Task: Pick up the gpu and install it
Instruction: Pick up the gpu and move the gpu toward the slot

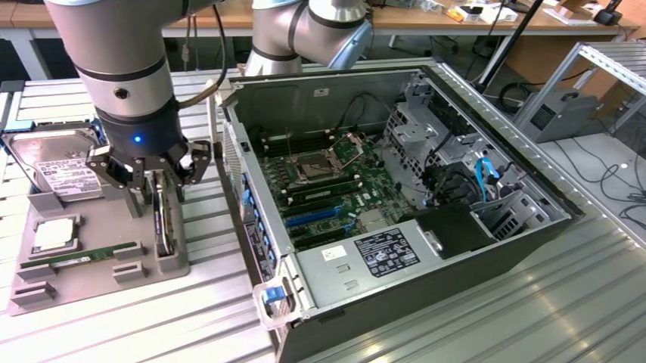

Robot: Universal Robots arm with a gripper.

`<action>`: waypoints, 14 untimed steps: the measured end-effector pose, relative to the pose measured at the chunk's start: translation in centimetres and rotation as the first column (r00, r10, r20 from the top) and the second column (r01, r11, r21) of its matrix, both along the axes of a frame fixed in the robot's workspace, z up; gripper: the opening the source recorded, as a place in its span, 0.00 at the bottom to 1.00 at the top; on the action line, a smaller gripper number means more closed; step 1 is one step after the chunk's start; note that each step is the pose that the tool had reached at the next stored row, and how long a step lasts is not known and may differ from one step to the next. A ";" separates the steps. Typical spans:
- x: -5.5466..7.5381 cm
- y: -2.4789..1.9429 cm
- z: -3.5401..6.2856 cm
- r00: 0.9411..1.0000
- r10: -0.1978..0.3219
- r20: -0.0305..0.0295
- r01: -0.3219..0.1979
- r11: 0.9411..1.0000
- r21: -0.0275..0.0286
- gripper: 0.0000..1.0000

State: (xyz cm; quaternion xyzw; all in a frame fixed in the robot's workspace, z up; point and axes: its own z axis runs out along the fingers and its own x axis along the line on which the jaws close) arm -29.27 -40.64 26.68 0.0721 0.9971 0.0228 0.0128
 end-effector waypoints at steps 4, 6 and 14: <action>-0.9 0.01 -0.38 1.000 0.000 0.000 0.000 1.000 0.000 0.48; -1.0 0.00 -0.58 1.000 0.000 0.000 0.000 1.000 0.000 0.48; -1.0 0.01 -1.64 1.000 0.000 0.000 0.000 1.000 0.000 0.48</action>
